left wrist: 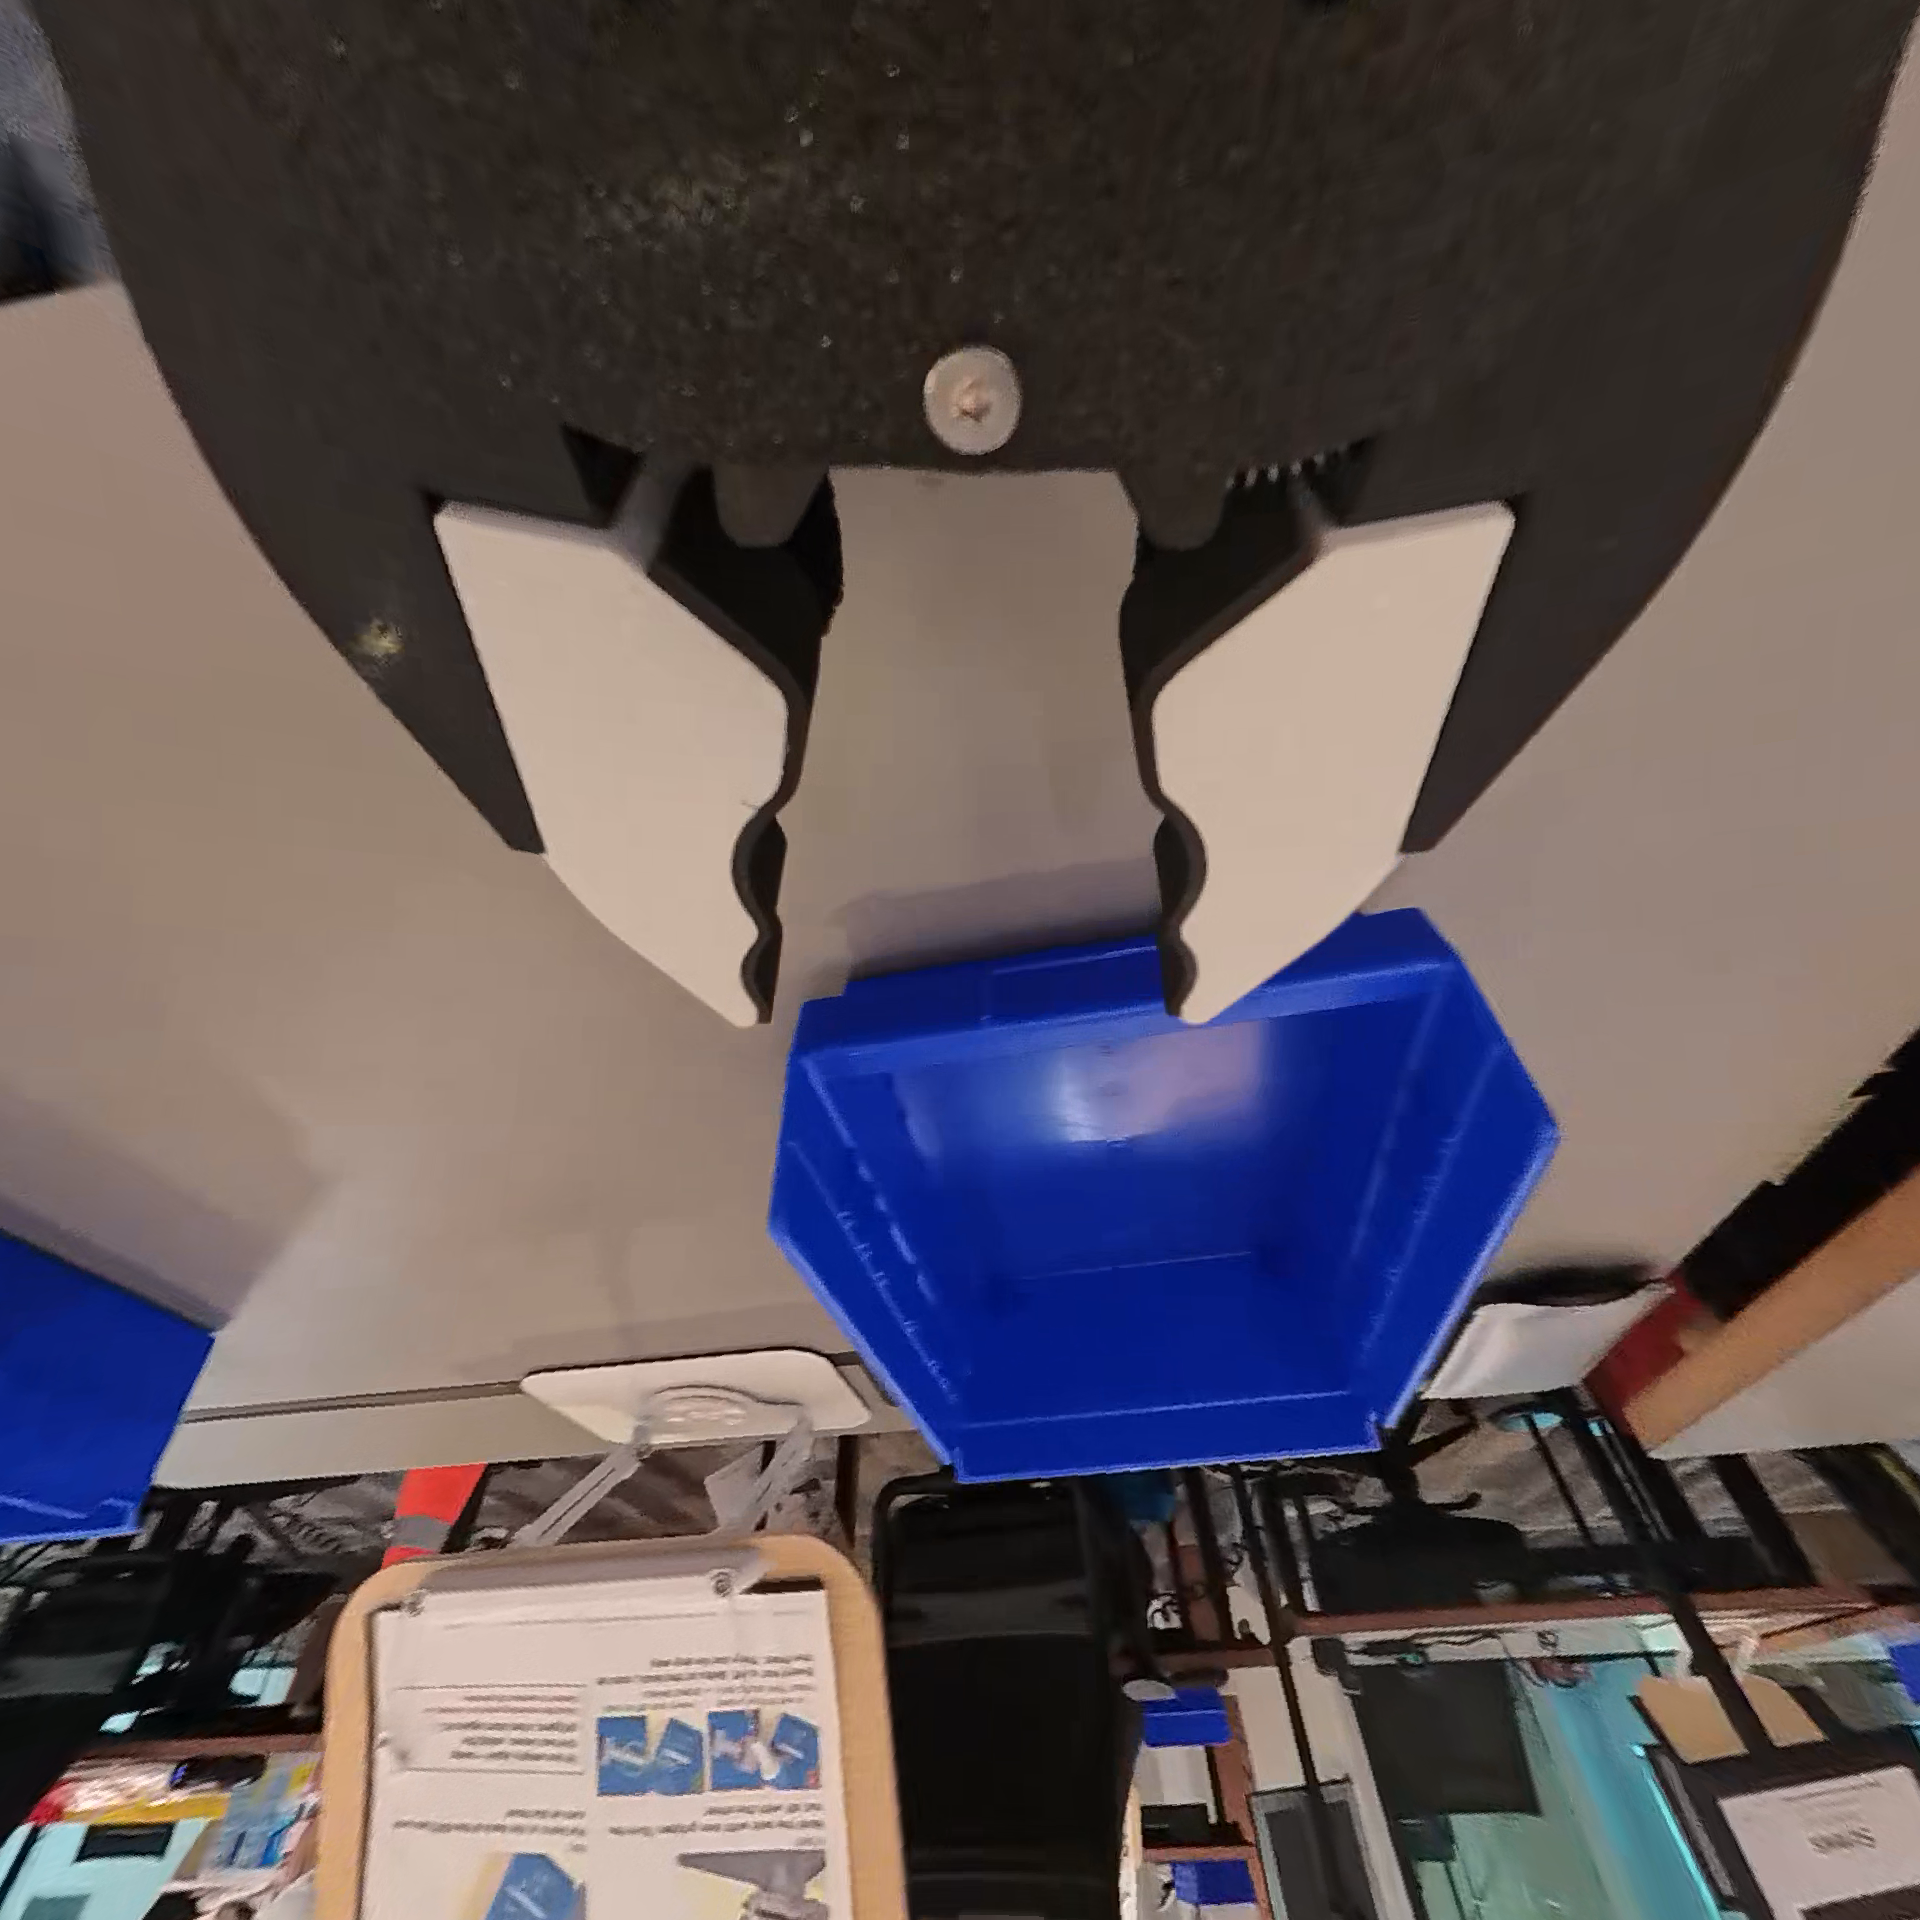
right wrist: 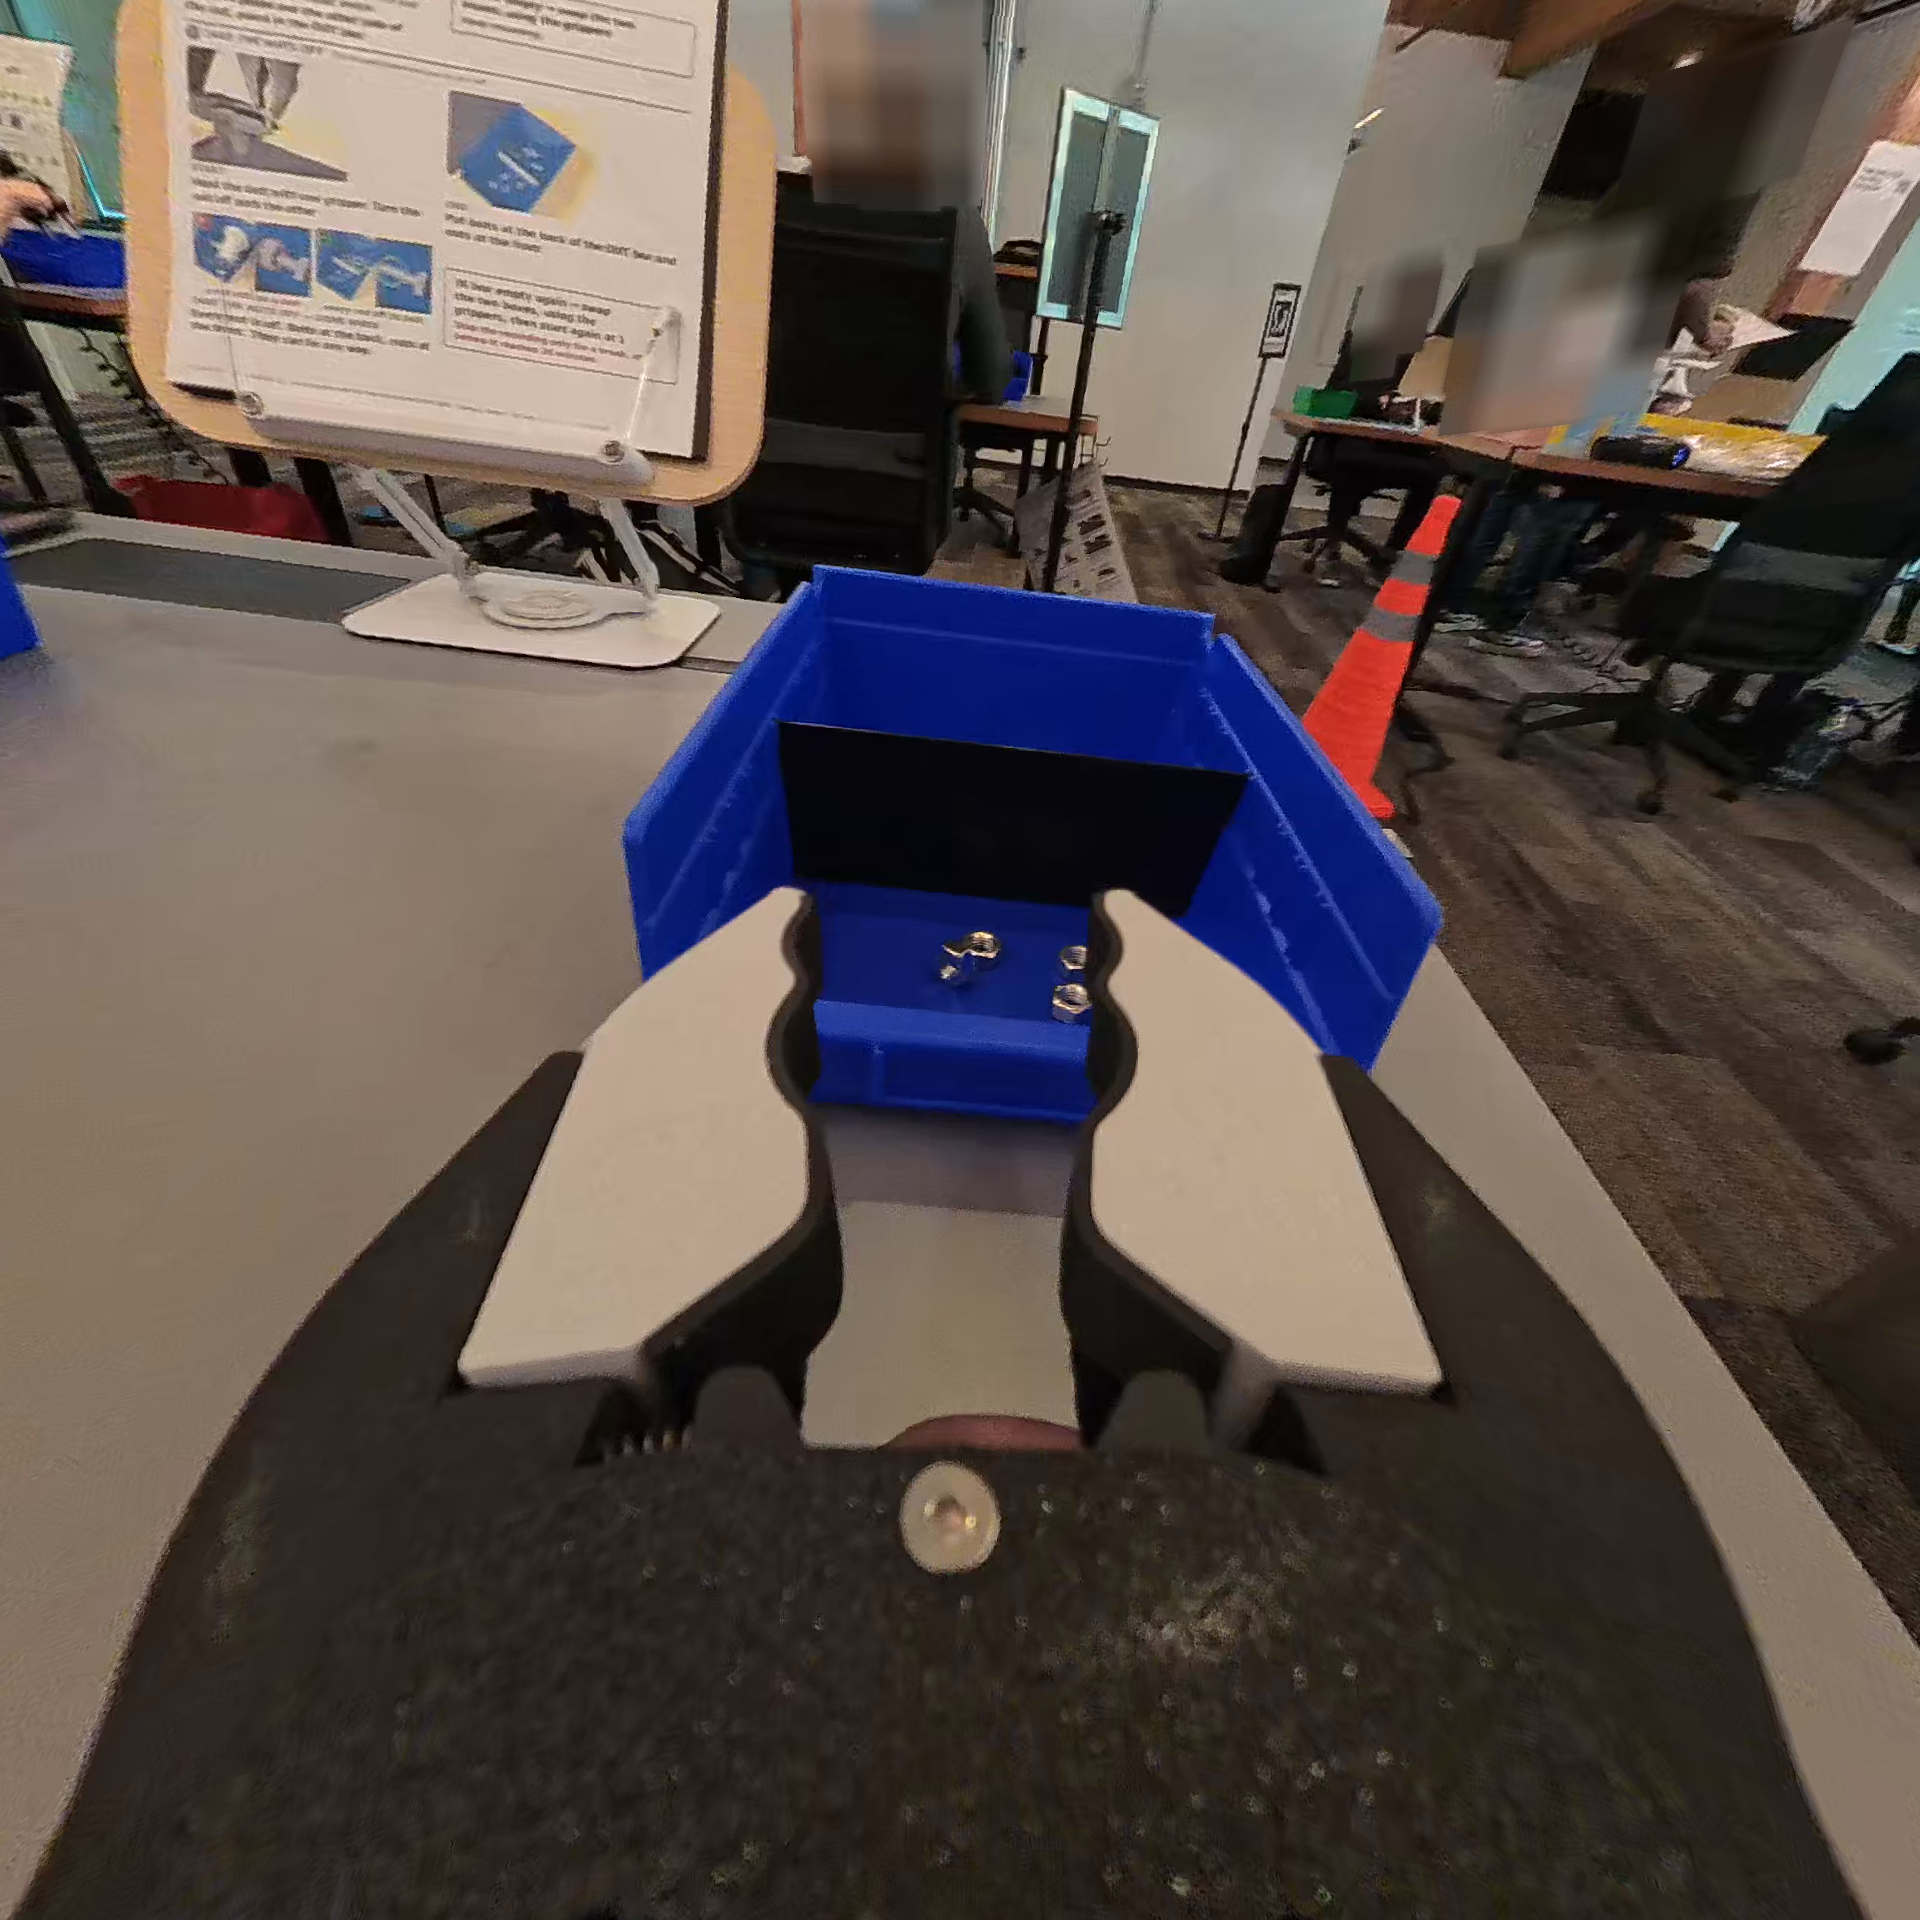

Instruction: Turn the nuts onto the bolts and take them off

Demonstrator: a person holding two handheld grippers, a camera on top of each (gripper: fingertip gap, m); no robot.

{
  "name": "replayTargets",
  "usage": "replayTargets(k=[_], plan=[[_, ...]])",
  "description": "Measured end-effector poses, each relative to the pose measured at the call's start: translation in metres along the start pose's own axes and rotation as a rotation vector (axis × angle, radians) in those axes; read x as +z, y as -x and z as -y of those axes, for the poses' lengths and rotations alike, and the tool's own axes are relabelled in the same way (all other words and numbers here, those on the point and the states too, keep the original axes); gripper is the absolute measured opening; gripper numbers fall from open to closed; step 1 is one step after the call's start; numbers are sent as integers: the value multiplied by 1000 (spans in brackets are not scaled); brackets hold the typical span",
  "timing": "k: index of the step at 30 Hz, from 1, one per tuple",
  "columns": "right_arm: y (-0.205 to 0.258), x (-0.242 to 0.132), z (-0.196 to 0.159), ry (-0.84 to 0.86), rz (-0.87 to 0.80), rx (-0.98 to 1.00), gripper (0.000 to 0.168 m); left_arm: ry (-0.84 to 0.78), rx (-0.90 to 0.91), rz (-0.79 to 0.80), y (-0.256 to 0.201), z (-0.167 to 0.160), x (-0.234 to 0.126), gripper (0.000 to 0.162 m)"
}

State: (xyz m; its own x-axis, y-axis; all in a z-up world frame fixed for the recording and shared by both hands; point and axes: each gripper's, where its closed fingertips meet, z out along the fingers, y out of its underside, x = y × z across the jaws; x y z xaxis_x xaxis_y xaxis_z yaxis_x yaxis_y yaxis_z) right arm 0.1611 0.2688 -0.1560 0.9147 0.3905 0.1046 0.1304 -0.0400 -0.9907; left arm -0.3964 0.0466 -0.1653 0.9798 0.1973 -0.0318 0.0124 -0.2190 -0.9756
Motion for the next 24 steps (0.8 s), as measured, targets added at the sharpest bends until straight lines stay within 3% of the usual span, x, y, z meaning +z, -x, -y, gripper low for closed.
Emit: replayTargets(k=[7, 24], plan=[[3, 7, -16, 42, 19, -18, 48, 35, -114, -45, 11, -17, 7, 68], [10, 14, -23, 86, 37, -32, 48, 83, -103, -50, 8, -26, 13, 68]])
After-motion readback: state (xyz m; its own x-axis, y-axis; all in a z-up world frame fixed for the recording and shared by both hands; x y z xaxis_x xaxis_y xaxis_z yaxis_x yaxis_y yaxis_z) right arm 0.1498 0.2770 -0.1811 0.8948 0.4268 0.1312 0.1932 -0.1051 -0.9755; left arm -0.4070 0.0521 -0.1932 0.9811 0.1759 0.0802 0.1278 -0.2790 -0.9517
